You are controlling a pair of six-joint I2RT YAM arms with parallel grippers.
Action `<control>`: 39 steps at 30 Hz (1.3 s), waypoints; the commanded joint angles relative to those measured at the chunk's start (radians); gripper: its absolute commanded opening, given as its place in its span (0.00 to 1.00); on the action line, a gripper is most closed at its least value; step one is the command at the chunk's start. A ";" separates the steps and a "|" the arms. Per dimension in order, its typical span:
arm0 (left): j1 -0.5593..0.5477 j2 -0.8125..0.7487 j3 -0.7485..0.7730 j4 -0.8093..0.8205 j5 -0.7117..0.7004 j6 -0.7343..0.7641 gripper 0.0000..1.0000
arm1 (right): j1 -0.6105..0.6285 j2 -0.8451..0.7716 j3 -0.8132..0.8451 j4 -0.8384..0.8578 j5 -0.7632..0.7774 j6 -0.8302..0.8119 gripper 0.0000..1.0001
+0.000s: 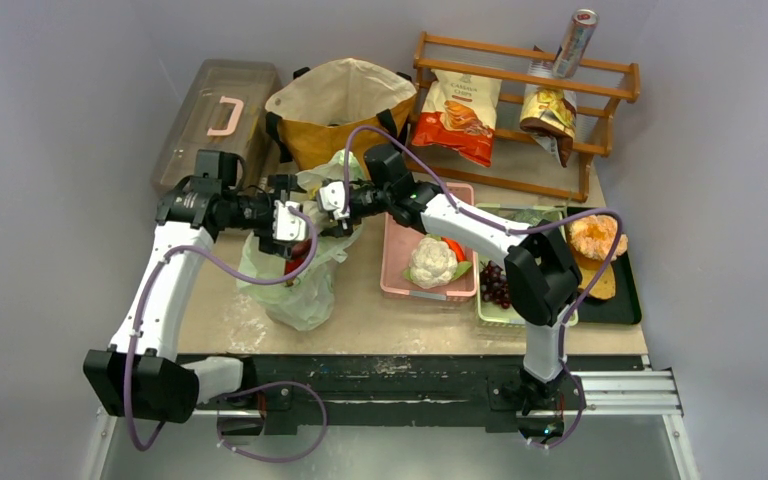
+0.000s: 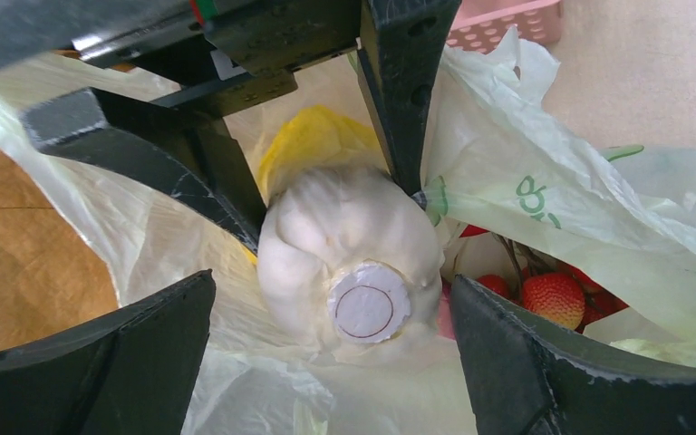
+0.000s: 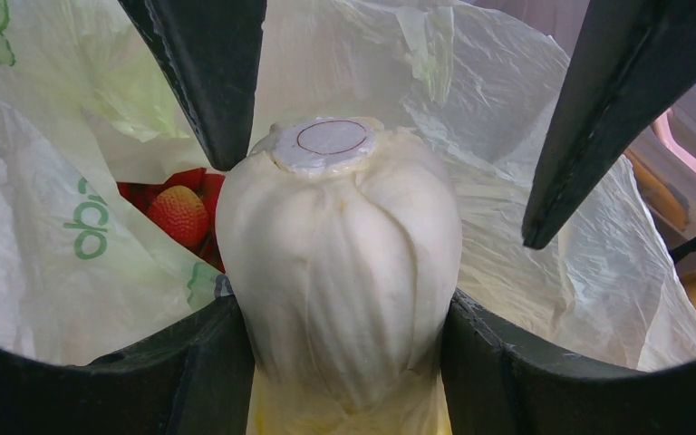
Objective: Untie the knot of the grocery bags and take out the mixed food
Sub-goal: Pick up the fake vegetable from the takeout bag.
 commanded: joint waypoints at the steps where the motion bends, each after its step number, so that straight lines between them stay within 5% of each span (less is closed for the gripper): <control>1: -0.009 0.016 0.030 -0.028 0.025 0.079 0.97 | 0.008 -0.060 0.013 0.061 -0.047 0.010 0.04; 17: -0.045 0.059 -0.034 0.087 -0.047 -0.028 0.86 | 0.010 -0.067 -0.001 0.093 -0.056 0.036 0.04; 19: -0.045 0.060 -0.031 0.084 -0.044 -0.033 0.77 | 0.010 -0.066 -0.001 0.093 -0.054 0.040 0.04; 22: -0.045 0.056 -0.013 0.053 -0.038 -0.042 0.52 | 0.009 -0.067 -0.006 0.096 -0.050 0.041 0.08; 24: -0.044 0.046 -0.001 0.028 -0.034 -0.057 0.37 | 0.009 -0.069 -0.012 0.104 -0.058 0.046 0.23; 28: -0.037 0.005 0.016 0.007 -0.029 -0.124 0.19 | 0.004 -0.088 -0.014 0.097 -0.045 0.086 0.74; 31: -0.021 -0.028 0.051 -0.033 -0.001 -0.162 0.10 | 0.005 -0.124 -0.037 0.113 -0.034 0.100 0.87; 39: -0.019 -0.166 0.112 -0.155 0.079 -0.178 0.00 | 0.005 -0.194 -0.092 0.145 -0.008 0.141 0.95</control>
